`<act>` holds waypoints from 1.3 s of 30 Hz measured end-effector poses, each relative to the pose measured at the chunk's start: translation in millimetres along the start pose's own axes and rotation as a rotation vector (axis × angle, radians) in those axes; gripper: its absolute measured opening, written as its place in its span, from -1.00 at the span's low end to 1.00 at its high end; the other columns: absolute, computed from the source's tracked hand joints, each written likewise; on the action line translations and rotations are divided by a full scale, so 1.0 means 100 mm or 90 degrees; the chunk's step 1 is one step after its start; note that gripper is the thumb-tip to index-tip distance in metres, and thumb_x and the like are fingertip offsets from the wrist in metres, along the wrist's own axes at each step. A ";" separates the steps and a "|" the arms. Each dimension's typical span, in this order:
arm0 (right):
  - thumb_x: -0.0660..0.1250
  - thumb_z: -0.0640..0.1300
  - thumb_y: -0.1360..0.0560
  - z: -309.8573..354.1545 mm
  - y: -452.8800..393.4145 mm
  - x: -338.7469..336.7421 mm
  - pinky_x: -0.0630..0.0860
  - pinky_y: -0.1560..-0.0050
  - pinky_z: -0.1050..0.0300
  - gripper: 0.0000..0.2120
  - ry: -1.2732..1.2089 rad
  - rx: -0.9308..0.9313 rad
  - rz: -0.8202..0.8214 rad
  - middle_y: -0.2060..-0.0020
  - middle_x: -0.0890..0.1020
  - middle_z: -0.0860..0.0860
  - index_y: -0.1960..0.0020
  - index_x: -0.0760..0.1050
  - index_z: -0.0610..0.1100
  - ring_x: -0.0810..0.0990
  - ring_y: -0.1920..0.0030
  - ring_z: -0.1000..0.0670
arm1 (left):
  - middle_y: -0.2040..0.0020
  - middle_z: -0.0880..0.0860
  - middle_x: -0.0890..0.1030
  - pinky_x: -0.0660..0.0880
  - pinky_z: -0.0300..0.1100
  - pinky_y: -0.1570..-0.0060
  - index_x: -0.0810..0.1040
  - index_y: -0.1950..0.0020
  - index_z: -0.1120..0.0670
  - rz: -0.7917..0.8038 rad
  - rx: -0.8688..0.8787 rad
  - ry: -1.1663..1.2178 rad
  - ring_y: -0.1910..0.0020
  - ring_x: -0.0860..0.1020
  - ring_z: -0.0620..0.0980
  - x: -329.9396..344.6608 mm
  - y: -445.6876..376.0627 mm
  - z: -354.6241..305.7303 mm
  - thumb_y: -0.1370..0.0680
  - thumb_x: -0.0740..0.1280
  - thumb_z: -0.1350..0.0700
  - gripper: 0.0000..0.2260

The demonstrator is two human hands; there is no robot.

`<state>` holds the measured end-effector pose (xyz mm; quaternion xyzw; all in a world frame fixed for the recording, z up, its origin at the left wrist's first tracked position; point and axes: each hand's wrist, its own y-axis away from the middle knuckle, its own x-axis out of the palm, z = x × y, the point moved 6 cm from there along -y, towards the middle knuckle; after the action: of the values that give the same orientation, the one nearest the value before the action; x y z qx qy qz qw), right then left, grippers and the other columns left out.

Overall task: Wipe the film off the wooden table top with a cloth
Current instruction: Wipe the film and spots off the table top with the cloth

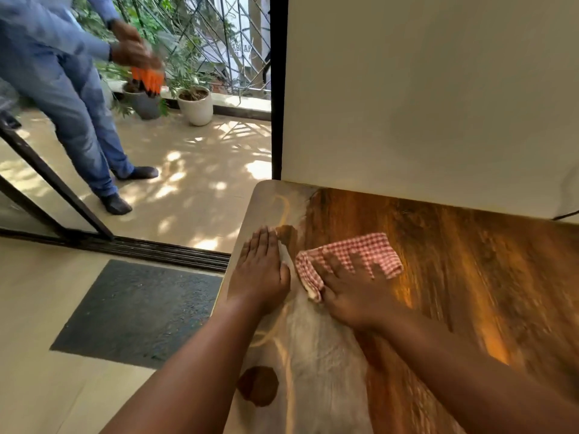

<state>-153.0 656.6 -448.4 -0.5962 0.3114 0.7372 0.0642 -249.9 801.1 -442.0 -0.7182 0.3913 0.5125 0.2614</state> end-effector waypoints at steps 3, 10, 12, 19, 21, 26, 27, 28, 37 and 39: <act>-0.21 0.28 -0.56 -0.28 0.06 -0.06 -0.26 -0.38 -0.36 -0.49 -0.014 0.058 0.060 -0.51 -0.29 0.16 -0.44 -0.37 0.33 -0.31 -0.49 -0.19 | -0.57 0.13 -0.16 -0.31 -0.19 -0.41 -0.18 -0.55 0.16 -0.015 0.003 0.011 -0.54 -0.20 -0.01 0.00 0.02 0.00 -0.61 -0.01 -0.01 -0.41; -0.18 0.31 -0.54 0.29 -0.03 -0.06 -0.38 -0.29 -0.42 -0.42 -0.072 0.068 0.010 -0.53 -0.27 0.07 -0.49 -0.31 0.24 -0.34 -0.47 -0.27 | -0.58 0.14 -0.06 -0.23 -0.20 -0.43 -0.09 -0.56 0.18 -0.040 0.005 0.043 -0.55 -0.10 0.00 -0.05 0.05 -0.01 -0.57 -0.07 -0.04 -0.40; -0.28 0.36 -0.48 0.35 0.32 0.13 -0.41 -0.30 -0.37 -0.46 -0.054 -0.006 -0.005 -0.50 -0.30 0.14 -0.37 -0.45 0.39 -0.39 -0.46 -0.16 | -0.57 0.15 -0.03 -0.21 -0.19 -0.43 -0.06 -0.56 0.18 -0.036 0.006 0.048 -0.55 -0.08 0.01 -0.04 0.05 0.00 -0.59 -0.05 -0.02 -0.42; -0.25 0.32 -0.54 -0.21 0.84 0.24 -0.29 -0.35 -0.38 -0.48 -0.040 0.113 0.037 -0.50 -0.31 0.15 -0.41 -0.42 0.36 -0.35 -0.48 -0.20 | -0.57 0.16 -0.02 -0.16 -0.12 -0.48 -0.04 -0.56 0.20 -0.043 0.020 0.035 -0.55 -0.06 0.03 -0.05 0.05 -0.02 -0.61 0.01 0.05 -0.45; -0.20 0.30 -0.56 -0.10 0.61 0.14 -0.31 -0.33 -0.42 -0.44 -0.082 0.162 0.035 -0.52 -0.29 0.10 -0.48 -0.33 0.25 -0.34 -0.47 -0.26 | -0.57 0.16 -0.01 -0.14 -0.12 -0.48 -0.03 -0.56 0.19 -0.049 0.012 0.037 -0.55 -0.05 0.03 -0.05 0.05 -0.02 -0.61 0.00 0.04 -0.45; -0.20 0.24 -0.57 0.60 0.65 0.26 -0.40 -0.28 -0.42 -0.45 -0.081 0.068 -0.019 -0.53 -0.27 0.05 -0.48 -0.35 0.22 -0.34 -0.47 -0.27 | -0.56 0.19 0.04 -0.10 -0.09 -0.48 0.01 -0.55 0.22 -0.055 0.016 0.039 -0.55 -0.01 0.07 -0.04 0.04 -0.02 -0.59 0.02 0.07 -0.45; -0.23 0.24 -0.56 0.72 0.84 0.35 -0.43 -0.27 -0.40 -0.46 -0.074 0.031 -0.027 -0.52 -0.28 0.06 -0.46 -0.39 0.26 -0.36 -0.47 -0.25 | -0.56 0.20 0.05 -0.10 -0.08 -0.48 0.02 -0.54 0.23 -0.051 0.019 0.037 -0.54 0.00 0.08 -0.04 0.04 -0.02 -0.60 0.02 0.08 -0.46; -0.26 0.25 -0.54 0.80 1.05 0.45 -0.47 -0.26 -0.37 -0.47 -0.073 -0.001 -0.032 -0.51 -0.31 0.08 -0.42 -0.44 0.30 -0.40 -0.45 -0.22 | -0.56 0.20 0.05 -0.09 -0.07 -0.49 0.02 -0.54 0.23 -0.048 0.021 0.035 -0.54 0.00 0.09 -0.04 0.04 -0.02 -0.60 0.02 0.08 -0.46; -0.23 0.23 -0.54 0.60 1.44 0.58 -0.35 -0.33 -0.38 -0.46 -0.040 0.085 0.049 -0.49 -0.35 0.09 -0.35 -0.55 0.33 -0.41 -0.45 -0.20 | -0.56 0.19 0.06 -0.11 -0.08 -0.48 0.04 -0.55 0.21 -0.072 0.060 0.034 -0.54 0.00 0.07 -0.07 0.07 -0.06 -0.61 0.03 0.07 -0.47; -0.17 0.19 -0.57 0.75 1.31 0.55 -0.32 -0.31 -0.43 -0.43 -0.055 0.126 0.021 -0.52 -0.29 0.04 -0.47 -0.39 0.21 -0.34 -0.47 -0.27 | -0.56 0.19 0.06 -0.12 -0.09 -0.47 0.03 -0.55 0.20 -0.061 0.078 0.024 -0.55 -0.01 0.07 -0.08 0.10 -0.09 -0.61 0.04 0.06 -0.47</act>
<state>-292.5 576.7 -441.6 -0.5495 0.3894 0.7287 0.1243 -254.7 790.2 -431.5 -0.7283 0.3918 0.4607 0.3221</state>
